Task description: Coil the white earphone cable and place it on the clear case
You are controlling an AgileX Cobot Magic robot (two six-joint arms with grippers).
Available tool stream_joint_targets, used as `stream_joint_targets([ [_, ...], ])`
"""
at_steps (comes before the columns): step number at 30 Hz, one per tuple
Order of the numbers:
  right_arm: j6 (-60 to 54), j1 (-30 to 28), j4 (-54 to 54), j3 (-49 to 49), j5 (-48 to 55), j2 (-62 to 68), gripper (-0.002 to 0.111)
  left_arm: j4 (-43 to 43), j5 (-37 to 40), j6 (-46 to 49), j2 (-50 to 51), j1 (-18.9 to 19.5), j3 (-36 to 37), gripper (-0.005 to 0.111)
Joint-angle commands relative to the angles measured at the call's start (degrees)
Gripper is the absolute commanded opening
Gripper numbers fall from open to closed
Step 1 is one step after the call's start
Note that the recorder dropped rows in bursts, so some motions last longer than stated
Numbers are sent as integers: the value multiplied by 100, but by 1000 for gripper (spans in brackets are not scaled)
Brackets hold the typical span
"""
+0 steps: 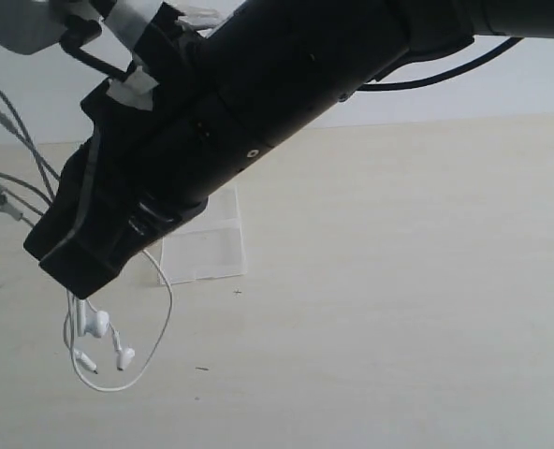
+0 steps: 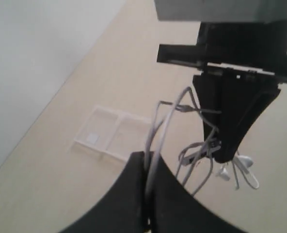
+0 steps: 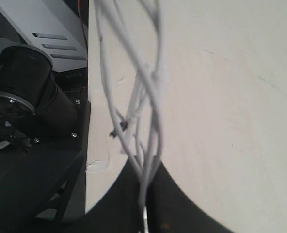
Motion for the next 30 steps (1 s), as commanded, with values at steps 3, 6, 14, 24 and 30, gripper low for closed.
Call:
stream_joint_targets([
  [3,329,-1,-478,-25,-122,-238,0,801,87,-661,-190,-33,-35,0],
  [6,387,-1,-503,-25,-145,-286,0,736,55,-688,-262,-33,-35,0],
  [14,273,-1,-164,-25,-194,-289,0,-601,-572,-605,-271,-33,-35,0],
  [24,-99,-1,405,-25,-155,-289,5,-1725,-935,-298,-164,-33,-35,0],
  [30,-222,-1,602,-25,-153,-289,36,-1752,-988,-242,-164,-33,-35,0],
])
